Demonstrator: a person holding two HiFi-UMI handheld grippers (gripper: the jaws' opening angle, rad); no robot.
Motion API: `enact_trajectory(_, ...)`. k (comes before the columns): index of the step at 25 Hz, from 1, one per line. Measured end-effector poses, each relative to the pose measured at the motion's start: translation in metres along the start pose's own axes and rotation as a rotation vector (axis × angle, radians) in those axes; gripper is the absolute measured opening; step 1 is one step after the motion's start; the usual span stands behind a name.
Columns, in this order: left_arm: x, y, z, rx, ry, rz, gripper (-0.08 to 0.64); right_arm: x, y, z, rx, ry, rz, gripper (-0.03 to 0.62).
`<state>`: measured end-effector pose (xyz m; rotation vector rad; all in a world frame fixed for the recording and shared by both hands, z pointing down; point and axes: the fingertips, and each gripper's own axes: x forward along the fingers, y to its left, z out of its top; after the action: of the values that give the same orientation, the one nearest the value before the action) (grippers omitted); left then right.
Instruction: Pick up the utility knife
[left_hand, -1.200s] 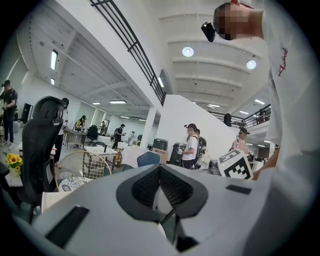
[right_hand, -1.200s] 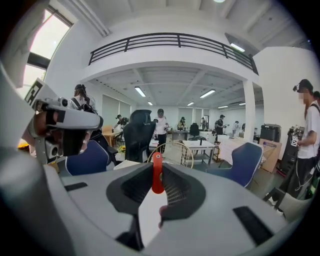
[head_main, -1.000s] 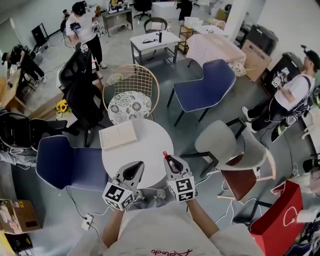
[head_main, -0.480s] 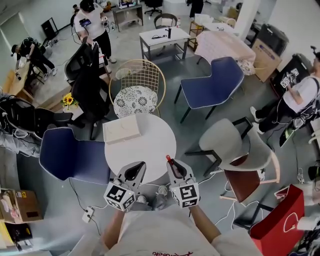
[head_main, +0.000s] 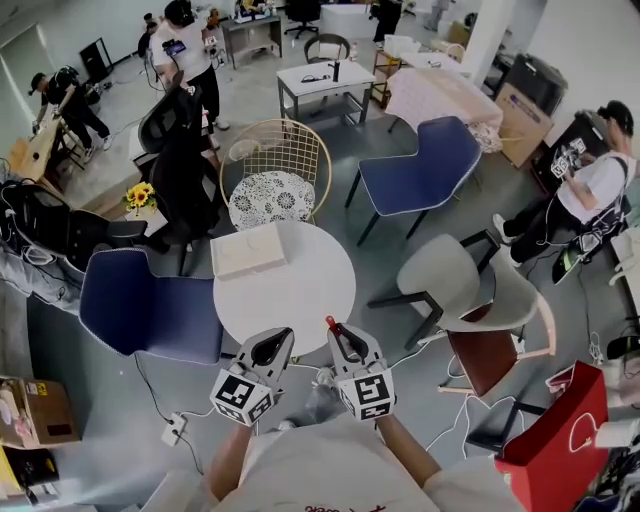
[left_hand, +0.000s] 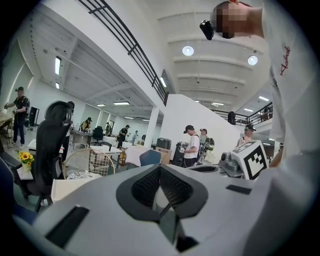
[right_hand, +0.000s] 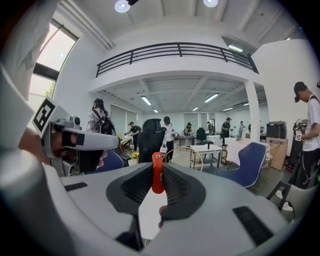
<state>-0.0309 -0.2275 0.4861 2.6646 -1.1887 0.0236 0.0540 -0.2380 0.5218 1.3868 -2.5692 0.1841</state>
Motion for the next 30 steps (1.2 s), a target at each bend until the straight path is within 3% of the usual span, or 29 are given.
enact_trajectory(15, -0.139, -0.051, -0.032, 0.0, -0.013, -0.018, 0.014, -0.087, 0.122, -0.022, 0.001, -0.028, -0.035, 0.066)
enact_trajectory(30, -0.193, -0.108, -0.044, 0.02, -0.036, -0.054, 0.012, -0.153, 0.165, -0.025, -0.02, -0.074, -0.067, 0.064)
